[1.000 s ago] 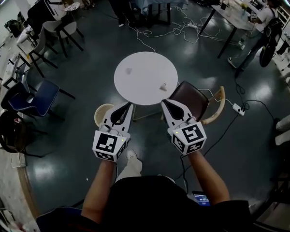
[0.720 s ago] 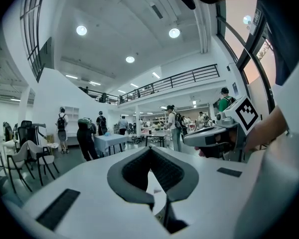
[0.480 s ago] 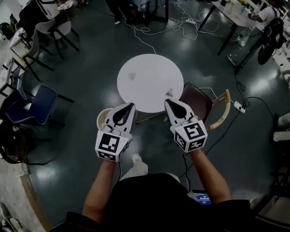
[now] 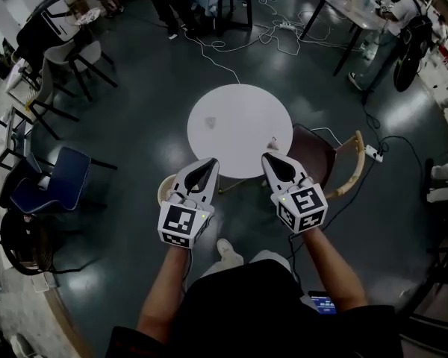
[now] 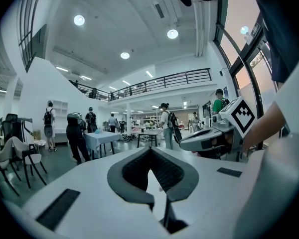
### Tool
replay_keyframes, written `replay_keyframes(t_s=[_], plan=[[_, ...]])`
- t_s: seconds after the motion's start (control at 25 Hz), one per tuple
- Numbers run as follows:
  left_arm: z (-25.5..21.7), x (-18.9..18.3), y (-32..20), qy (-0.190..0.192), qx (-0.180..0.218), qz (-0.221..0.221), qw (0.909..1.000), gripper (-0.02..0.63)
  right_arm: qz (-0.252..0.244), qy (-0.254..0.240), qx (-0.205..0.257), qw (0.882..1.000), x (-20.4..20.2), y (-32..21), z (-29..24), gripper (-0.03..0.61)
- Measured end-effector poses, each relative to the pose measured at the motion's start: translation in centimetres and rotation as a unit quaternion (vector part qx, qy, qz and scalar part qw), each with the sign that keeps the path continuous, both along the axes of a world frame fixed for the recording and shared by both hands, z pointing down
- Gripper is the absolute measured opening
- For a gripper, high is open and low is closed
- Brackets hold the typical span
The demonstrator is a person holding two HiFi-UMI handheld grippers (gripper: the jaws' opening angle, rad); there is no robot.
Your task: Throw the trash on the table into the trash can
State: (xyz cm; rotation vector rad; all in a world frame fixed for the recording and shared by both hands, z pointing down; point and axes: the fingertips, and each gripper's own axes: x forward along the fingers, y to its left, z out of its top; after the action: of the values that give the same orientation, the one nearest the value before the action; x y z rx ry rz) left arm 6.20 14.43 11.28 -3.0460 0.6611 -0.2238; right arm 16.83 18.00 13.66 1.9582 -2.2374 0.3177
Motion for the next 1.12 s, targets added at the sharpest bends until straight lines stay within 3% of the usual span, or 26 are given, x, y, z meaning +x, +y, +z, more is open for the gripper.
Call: replay_keyframes(t_s=[0.48, 1.12], plan=[[3.3, 2.5, -1.4, -0.018, -0.042, 0.019, 0.9988, 0.015, 0.035, -0.003, -0.055, 0.998, 3.9, -0.4, 4.8, 0.018], [8.3, 8.6, -5.8, -0.067, -0.081, -0.016, 0.9943, 0.015, 0.033, 0.003, -0.169, 0.985, 14.0, -5.2, 17.2, 0.020]])
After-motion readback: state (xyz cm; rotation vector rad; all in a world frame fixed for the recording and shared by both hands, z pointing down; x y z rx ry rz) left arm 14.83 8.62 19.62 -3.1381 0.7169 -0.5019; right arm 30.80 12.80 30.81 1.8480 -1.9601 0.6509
